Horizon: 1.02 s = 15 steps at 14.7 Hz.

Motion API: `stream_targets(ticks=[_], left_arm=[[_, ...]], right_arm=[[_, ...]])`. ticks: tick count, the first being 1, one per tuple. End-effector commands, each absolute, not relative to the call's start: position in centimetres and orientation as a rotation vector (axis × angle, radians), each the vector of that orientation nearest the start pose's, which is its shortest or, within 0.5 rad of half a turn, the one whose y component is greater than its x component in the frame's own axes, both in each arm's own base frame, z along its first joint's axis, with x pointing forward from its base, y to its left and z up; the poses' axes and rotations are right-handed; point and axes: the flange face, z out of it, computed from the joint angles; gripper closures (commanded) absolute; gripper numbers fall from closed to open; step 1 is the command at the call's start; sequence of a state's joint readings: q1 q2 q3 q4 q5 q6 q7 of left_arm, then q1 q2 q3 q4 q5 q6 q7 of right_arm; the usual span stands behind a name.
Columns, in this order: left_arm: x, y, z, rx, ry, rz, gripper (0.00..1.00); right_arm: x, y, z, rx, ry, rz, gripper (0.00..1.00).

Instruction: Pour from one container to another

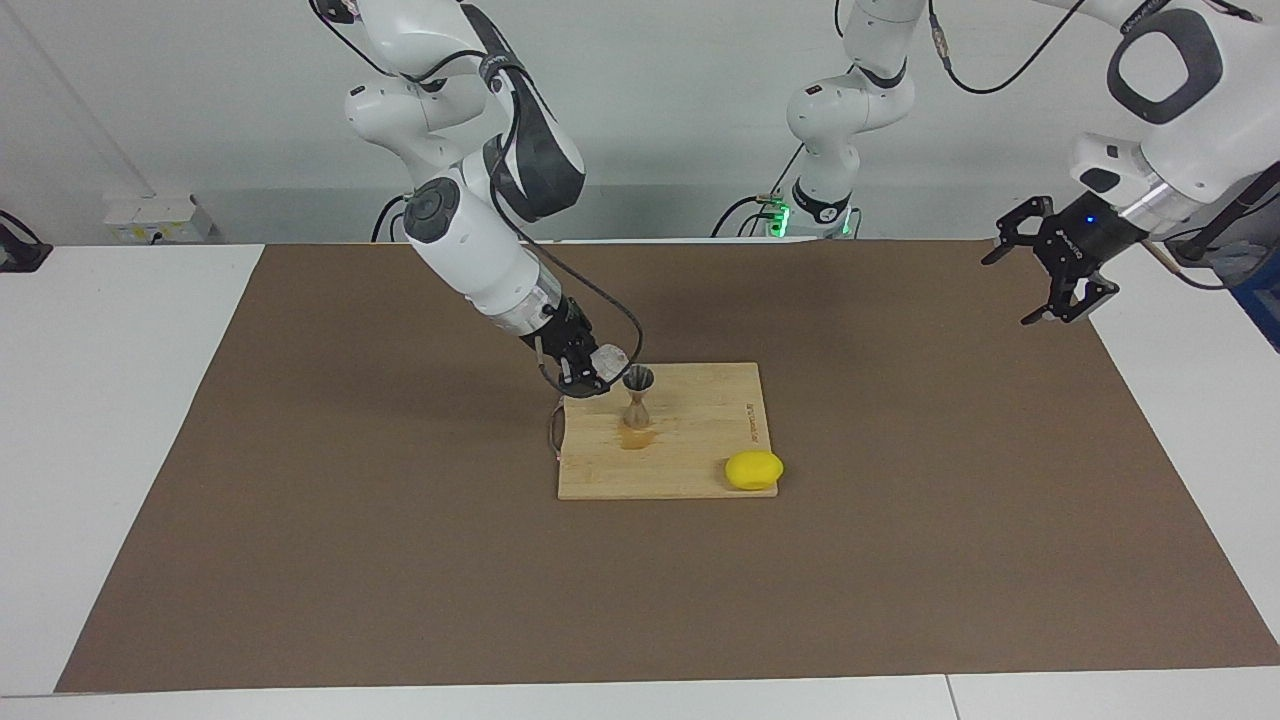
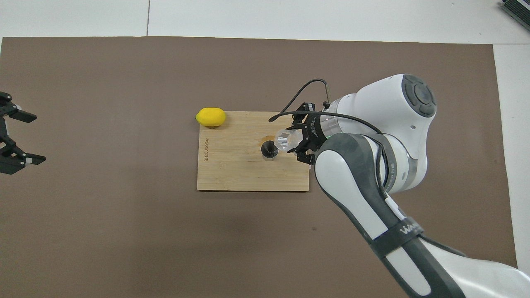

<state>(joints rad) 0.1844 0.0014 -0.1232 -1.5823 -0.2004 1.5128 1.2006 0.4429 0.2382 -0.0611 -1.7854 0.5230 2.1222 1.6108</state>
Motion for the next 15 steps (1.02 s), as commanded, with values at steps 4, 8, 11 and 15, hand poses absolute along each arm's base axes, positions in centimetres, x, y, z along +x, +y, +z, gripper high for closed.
stream_targets(ticks=[4, 8, 11, 15], left_arm=[[54.4, 0.6, 61.6, -3.14, 1.097, 0.006, 0.0], [54.5, 0.9, 61.6, -3.218, 0.818, 0.02, 0.0], [54.7, 1.1, 61.7, -3.242, 0.697, 0.008, 0.0], [54.6, 1.1, 61.6, -3.247, 0.67, 0.016, 0.0]], right_arm=[[59.4, 26.7, 44.6, -2.068, 1.928, 0.344, 1.0], [59.2, 27.5, 44.7, -2.095, 1.931, 0.306, 1.0], [59.0, 27.9, 44.8, -2.112, 1.932, 0.29, 1.0], [58.9, 28.2, 44.8, -2.141, 1.931, 0.257, 1.0]])
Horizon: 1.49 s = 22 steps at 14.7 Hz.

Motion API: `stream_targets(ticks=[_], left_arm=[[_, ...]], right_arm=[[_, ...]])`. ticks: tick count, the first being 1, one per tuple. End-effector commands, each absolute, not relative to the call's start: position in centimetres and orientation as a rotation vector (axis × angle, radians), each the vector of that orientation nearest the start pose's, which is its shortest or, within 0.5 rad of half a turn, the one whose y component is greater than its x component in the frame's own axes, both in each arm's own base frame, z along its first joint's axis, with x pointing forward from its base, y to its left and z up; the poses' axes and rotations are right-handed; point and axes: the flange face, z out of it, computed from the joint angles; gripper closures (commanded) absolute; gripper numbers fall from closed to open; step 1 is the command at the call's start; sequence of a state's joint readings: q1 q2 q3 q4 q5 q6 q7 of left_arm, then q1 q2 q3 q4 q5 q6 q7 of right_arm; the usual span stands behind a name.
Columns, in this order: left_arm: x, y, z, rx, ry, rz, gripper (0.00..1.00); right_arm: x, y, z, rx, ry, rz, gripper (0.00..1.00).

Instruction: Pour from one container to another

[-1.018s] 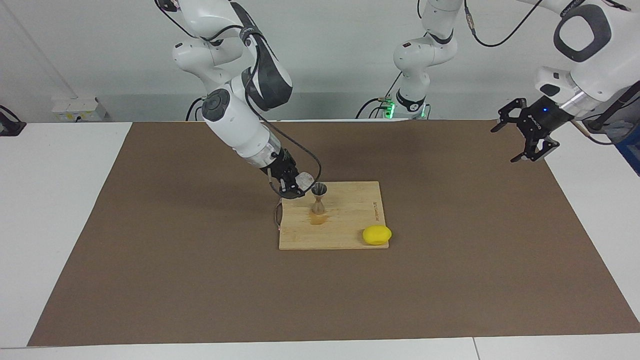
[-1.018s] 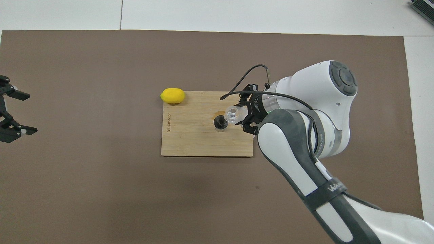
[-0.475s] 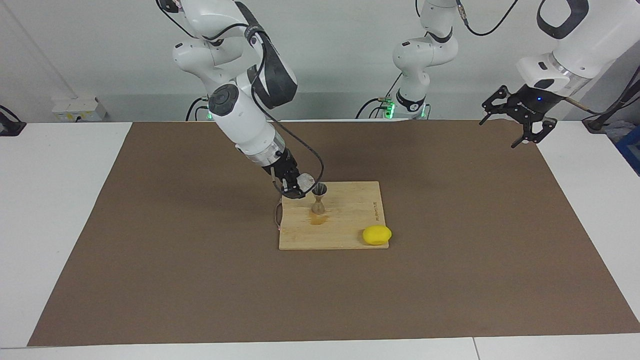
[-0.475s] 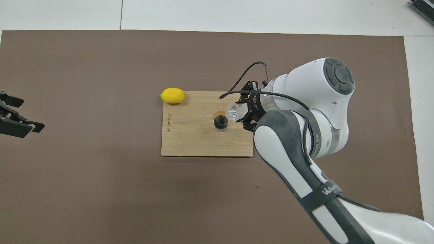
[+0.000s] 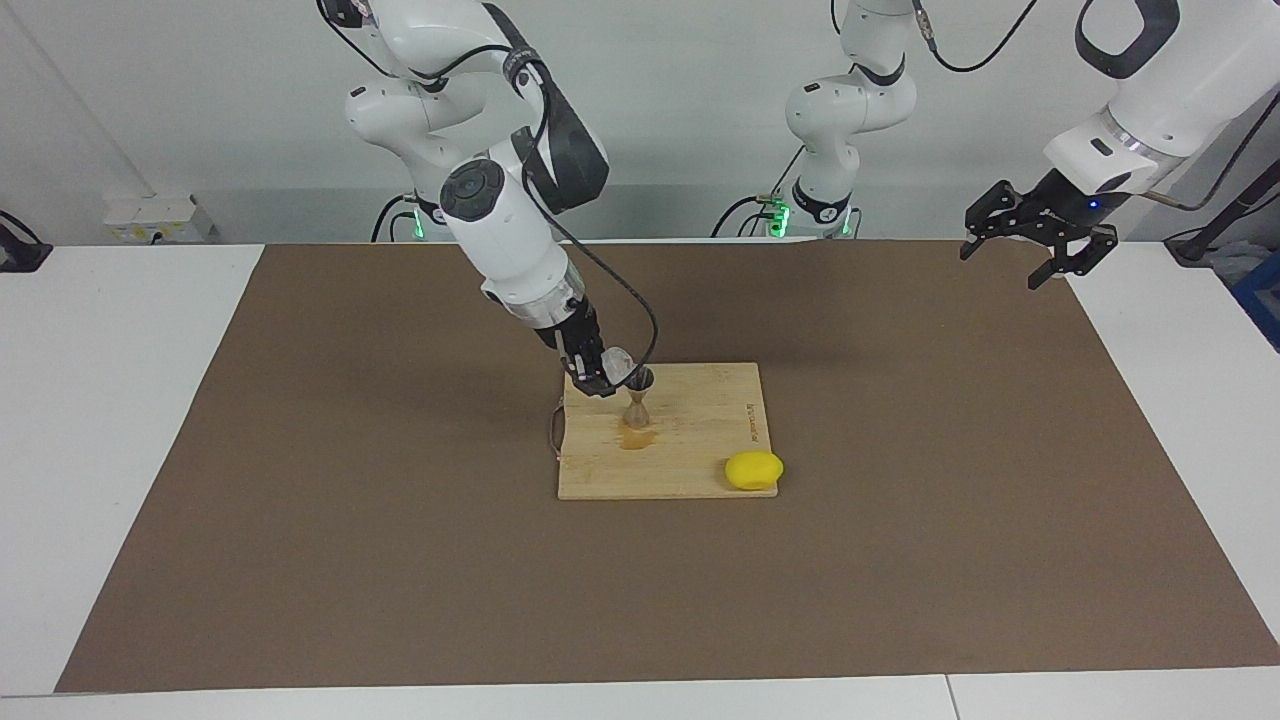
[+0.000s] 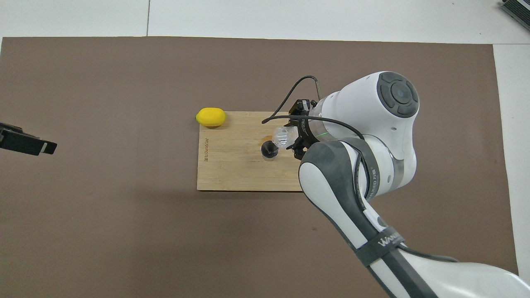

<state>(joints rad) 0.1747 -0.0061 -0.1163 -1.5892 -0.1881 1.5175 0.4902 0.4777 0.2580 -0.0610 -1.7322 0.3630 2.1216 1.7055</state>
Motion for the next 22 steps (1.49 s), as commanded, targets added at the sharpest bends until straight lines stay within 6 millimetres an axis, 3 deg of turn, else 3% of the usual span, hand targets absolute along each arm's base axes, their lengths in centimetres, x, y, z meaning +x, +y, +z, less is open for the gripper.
stream_targets(ticks=[1, 7, 10, 14, 17, 22], left_arm=[[54.6, 1.1, 61.7, -3.261, 0.593, 0.018, 0.0], [54.5, 3.5, 61.8, -3.282, -0.109, 0.07, 0.0], [54.2, 3.9, 62.6, -3.009, -0.074, 0.058, 0.0], [54.4, 4.1, 63.2, -2.995, -0.072, 0.006, 0.0], [54.5, 1.3, 63.5, -3.018, -0.008, -0.009, 0.0], [54.0, -1.4, 63.0, -3.044, 0.003, 0.009, 0.0]], right_arm=[[58.7, 28.6, 44.8, -2.14, 1.935, 0.258, 1.0], [58.9, 29.2, 45.2, -2.144, 1.951, 0.206, 1.0], [58.7, 29.6, 45.2, -2.16, 1.941, 0.195, 1.0], [58.3, 29.8, 44.8, -2.203, 1.93, 0.16, 1.0], [58.3, 29.8, 44.7, -2.219, 1.924, 0.144, 1.0], [58.2, 29.9, 44.4, -2.242, 1.918, 0.122, 1.0]])
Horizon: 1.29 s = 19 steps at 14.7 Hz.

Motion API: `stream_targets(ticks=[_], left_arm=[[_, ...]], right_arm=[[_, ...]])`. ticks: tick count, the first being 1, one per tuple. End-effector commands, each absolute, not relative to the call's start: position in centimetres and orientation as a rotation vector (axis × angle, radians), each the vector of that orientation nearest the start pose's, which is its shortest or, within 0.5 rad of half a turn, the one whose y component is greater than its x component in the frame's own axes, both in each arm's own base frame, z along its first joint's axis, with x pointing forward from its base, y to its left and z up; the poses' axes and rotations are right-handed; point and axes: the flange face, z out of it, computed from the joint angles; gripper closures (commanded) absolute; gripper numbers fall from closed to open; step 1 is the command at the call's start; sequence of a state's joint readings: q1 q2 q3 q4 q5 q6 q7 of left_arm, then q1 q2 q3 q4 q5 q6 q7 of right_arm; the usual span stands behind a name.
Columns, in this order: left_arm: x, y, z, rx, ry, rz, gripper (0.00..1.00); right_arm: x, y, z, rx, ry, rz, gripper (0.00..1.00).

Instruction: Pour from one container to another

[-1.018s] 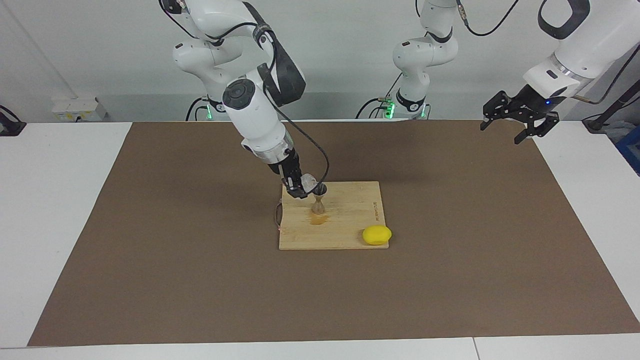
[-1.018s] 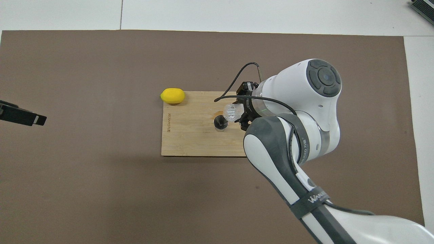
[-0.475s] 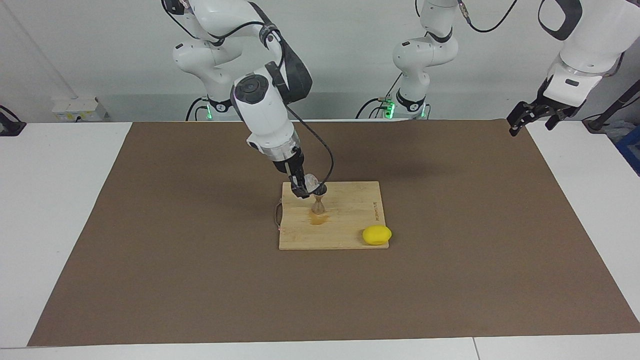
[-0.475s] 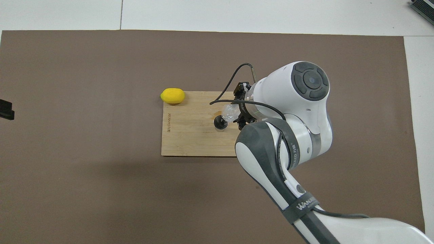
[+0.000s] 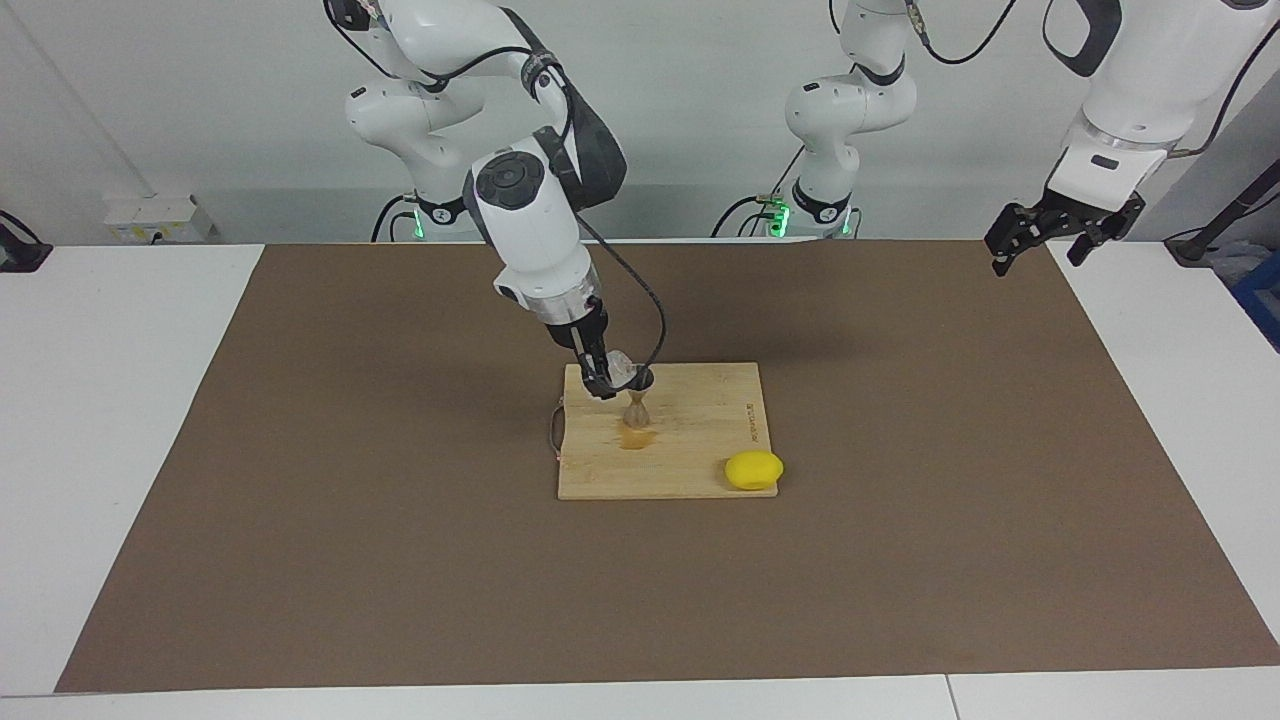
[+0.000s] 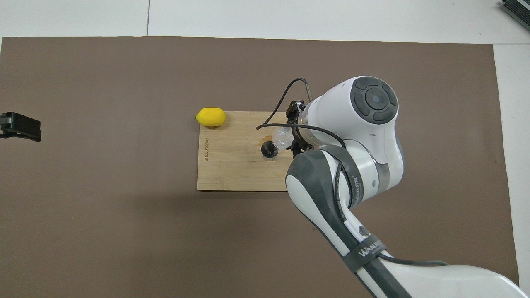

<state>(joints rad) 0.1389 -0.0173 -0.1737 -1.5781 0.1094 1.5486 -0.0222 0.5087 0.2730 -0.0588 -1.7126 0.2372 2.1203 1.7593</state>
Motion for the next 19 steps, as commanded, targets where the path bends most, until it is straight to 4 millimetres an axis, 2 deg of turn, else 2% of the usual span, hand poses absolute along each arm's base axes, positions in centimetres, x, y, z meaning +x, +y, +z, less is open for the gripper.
stream_targets(ticks=[1, 2, 4, 5, 6, 8, 15, 19], left_arm=[[53.6, -3.7, 62.7, -3.045, 0.054, 0.017, 0.0], [53.9, -3.8, 62.1, -3.046, 0.067, 0.031, 0.0], [55.4, -1.7, 62.6, -3.06, 0.023, -0.03, 0.0], [55.6, -3.0, 63.4, -3.066, 0.049, -0.062, 0.0], [55.6, -3.8, 63.5, -3.069, 0.059, -0.073, 0.0], [54.6, -3.7, 62.1, -3.073, 0.063, -0.018, 0.0], [54.2, -3.7, 62.8, -3.072, 0.062, -0.018, 0.0], [54.1, -3.5, 63.2, -3.109, 0.046, -0.036, 0.0]], right_arm=[[58.0, 30.1, 44.3, -2.25, 1.913, 0.12, 1.0], [57.8, 30.6, 44.2, -2.261, 1.904, 0.121, 1.0], [57.7, 30.7, 44.3, -2.26, 1.9, 0.119, 1.0], [57.7, 30.8, 44.2, -2.261, 1.898, 0.118, 1.0], [57.6, 30.9, 44.2, -2.265, 1.895, 0.119, 1.0], [57.6, 30.9, 44.2, -2.28, 1.886, 0.107, 1.0], [57.6, 30.8, 44.1, -2.304, 1.87, 0.085, 1.0], [57.2, 31.4, 44.0, -2.33, 1.841, 0.083, 1.0]])
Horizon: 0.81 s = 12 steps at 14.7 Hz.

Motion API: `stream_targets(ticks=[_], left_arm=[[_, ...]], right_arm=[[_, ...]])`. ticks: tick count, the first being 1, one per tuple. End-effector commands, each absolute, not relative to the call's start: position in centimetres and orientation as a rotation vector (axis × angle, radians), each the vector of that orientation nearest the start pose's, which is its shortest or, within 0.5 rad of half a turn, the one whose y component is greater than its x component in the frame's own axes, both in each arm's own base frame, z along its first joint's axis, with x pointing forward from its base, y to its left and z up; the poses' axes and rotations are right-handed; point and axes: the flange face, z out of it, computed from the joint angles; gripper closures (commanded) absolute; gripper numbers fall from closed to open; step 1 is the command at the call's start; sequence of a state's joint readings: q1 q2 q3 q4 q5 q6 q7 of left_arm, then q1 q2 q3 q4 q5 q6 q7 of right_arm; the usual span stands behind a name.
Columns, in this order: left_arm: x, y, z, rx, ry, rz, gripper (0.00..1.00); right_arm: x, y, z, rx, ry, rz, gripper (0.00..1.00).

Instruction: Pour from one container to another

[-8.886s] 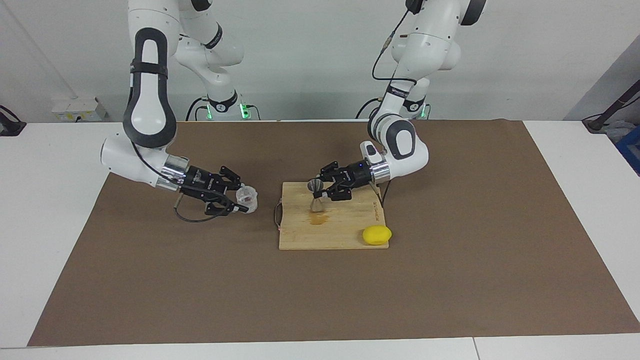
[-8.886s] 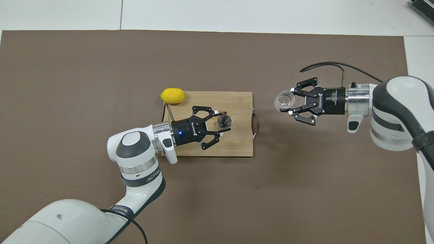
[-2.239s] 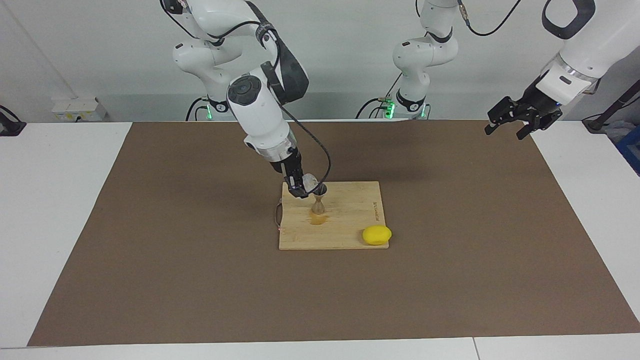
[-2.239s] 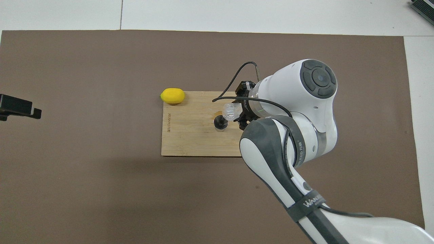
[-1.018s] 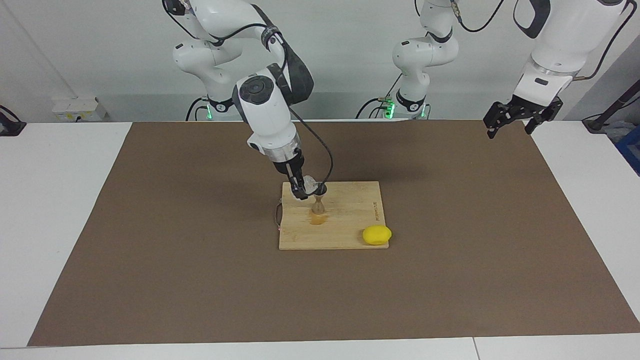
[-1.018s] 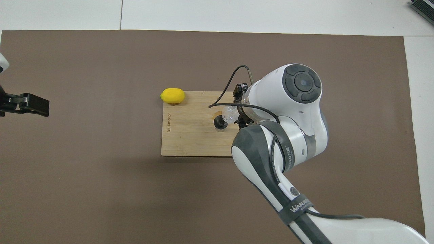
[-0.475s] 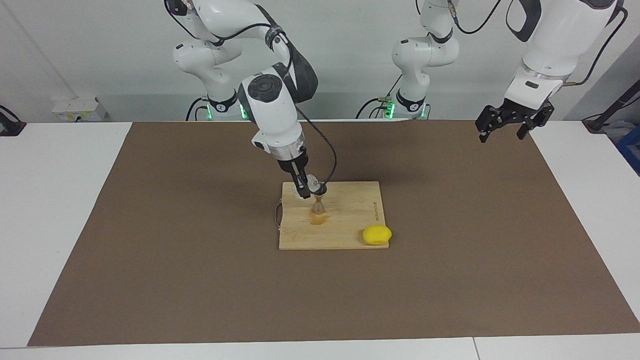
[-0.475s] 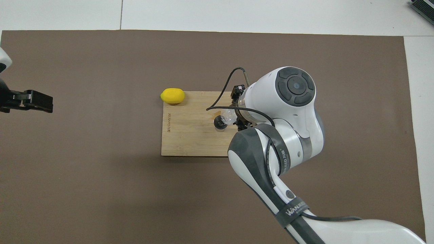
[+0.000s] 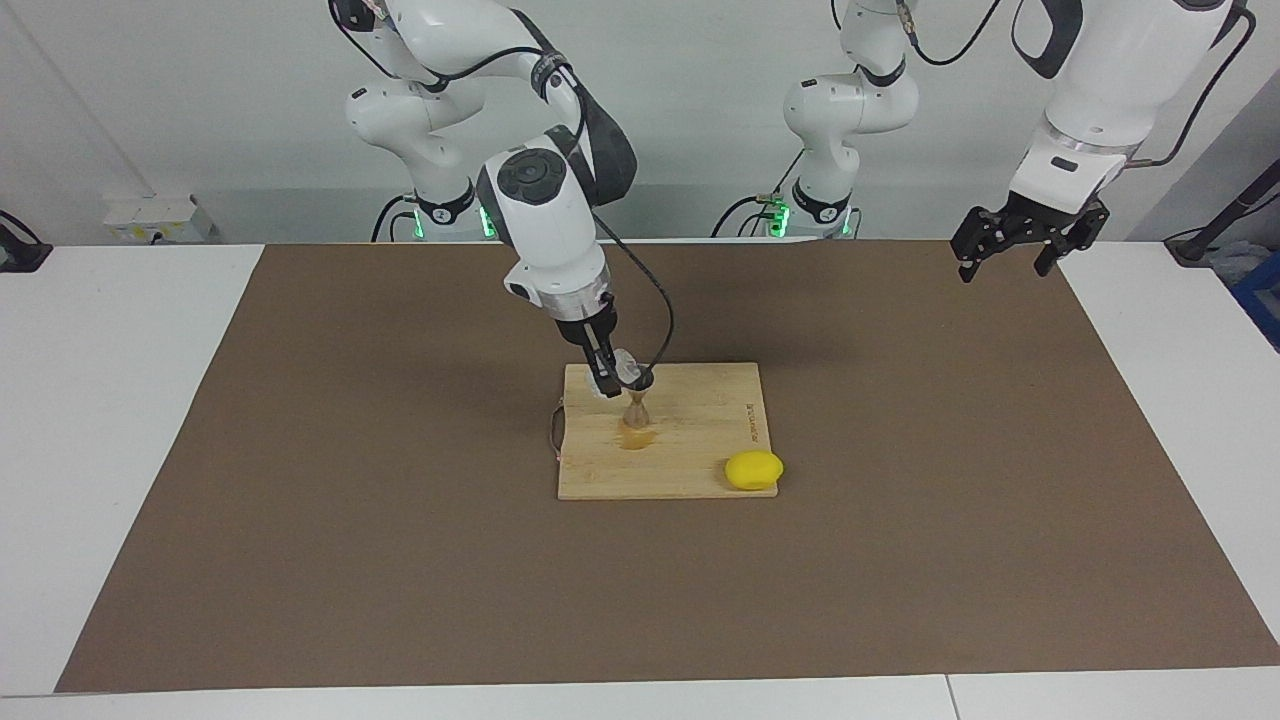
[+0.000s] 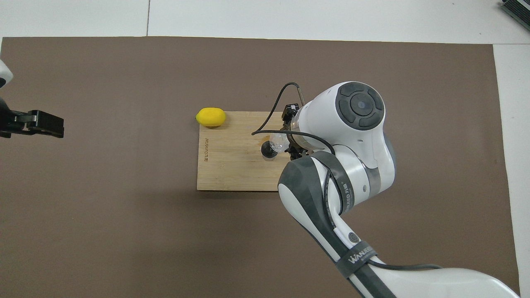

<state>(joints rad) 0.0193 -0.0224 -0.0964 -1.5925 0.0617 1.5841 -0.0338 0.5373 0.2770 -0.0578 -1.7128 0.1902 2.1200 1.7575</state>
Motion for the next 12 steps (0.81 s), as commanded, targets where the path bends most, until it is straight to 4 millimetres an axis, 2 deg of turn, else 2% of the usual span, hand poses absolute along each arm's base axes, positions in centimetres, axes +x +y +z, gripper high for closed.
stream_targets(ticks=[1, 9, 12], left_arm=[[54.01, -3.57, 63.3, -3.112, 0.043, -0.038, 0.0], [54.06, -3.61, 63.21, -3.132, 0.058, -0.041, 0.0], [53.97, -3.61, 63.05, -3.132, 0.058, -0.032, 0.0]], right_arm=[[57.3, 31.35, 43.98, -2.329, 1.842, 0.083, 1.0], [57.63, 31.02, 43.98, -2.301, 1.856, 0.104, 1.0], [57.8, 30.88, 44.34, -2.25, 1.867, 0.173, 1.0]])
